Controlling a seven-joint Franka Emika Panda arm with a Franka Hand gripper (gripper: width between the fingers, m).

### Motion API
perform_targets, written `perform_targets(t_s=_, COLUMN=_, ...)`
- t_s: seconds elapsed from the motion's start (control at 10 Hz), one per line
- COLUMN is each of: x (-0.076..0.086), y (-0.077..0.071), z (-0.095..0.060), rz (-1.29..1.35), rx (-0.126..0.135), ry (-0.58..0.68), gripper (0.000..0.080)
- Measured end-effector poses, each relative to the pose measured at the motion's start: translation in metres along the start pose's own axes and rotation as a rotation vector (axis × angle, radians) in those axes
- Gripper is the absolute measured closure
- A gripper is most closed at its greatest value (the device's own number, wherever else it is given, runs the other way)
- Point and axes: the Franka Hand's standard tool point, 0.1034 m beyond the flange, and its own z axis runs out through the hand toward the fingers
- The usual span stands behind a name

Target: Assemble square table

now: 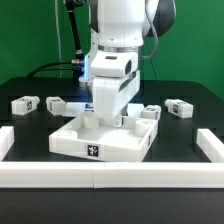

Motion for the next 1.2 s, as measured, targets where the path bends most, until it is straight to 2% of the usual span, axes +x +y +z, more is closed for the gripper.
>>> perform_targets(t_s=0.5, x=0.003, y=0.002, z=0.0, rz=-0.036, rx=-0.004, ry=-0.001, gripper=0.0745)
perform_targets(t_s=0.7, x=0.023, y=0.016, z=-0.004, rz=-0.189, rx=-0.034, ry=0.006, gripper=0.0744)
perform_targets(t_s=0.9, x=0.041, y=0.013, z=-0.002, rz=-0.236, rx=-0.054, ry=0.019, gripper=0.0744)
perform_targets(t_s=1.2, x=0.039, y=0.014, z=-0.001, rz=-0.231, rx=-0.051, ry=0.017, gripper=0.0744)
